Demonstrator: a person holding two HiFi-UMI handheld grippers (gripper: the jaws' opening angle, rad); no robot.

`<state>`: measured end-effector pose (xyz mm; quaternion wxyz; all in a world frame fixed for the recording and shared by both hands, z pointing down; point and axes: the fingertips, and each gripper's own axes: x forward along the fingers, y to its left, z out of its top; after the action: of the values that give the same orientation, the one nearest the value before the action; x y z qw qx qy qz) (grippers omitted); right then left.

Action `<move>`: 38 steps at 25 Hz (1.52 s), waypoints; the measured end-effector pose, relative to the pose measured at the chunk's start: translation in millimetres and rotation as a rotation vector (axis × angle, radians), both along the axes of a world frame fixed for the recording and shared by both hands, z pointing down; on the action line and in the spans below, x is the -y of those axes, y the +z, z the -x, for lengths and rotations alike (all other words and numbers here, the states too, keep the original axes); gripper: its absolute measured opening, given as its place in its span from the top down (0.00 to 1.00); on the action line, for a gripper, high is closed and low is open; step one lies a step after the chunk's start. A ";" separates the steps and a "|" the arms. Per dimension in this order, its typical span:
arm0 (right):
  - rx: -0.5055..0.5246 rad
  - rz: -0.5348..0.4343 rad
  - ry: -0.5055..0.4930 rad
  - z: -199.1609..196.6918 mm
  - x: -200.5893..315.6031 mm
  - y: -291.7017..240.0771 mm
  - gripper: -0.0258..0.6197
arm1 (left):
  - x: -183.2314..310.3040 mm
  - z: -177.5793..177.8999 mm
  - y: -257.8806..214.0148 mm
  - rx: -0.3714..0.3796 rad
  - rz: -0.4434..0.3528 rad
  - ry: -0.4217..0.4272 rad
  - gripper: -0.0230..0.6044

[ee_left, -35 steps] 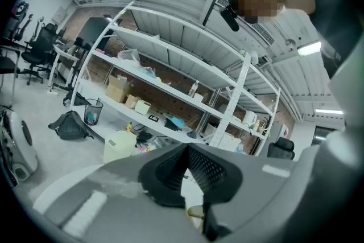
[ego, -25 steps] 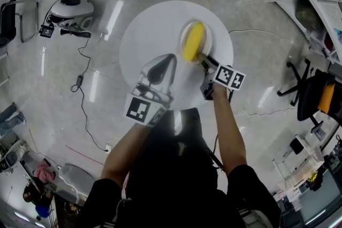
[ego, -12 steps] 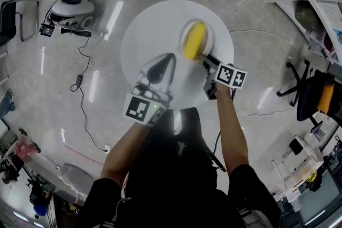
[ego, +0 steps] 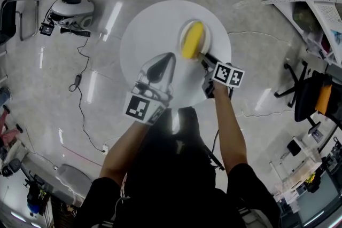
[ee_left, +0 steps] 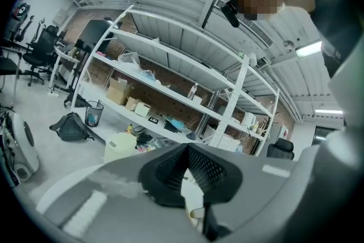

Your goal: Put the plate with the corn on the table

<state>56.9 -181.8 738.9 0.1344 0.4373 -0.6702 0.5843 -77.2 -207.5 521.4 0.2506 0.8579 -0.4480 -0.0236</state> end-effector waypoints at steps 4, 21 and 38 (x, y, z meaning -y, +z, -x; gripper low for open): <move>-0.016 -0.007 0.008 -4.3 -1.9 -4.9 0.69 | -6.3 -1.5 -5.3 -0.002 -0.007 -0.001 0.96; -0.060 -0.108 0.015 -16.3 -10.2 -65.4 0.92 | -34.2 -17.4 -53.3 -0.002 -0.065 -0.012 0.96; -0.069 -0.258 -0.057 -12.8 -61.4 -156.2 0.95 | -110.9 -37.0 -116.3 0.018 -0.159 -0.094 0.96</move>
<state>69.7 -120.4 582.7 0.1164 0.4516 -0.7470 0.4738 -40.2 -96.6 405.0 0.1763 0.8532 -0.4868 -0.0634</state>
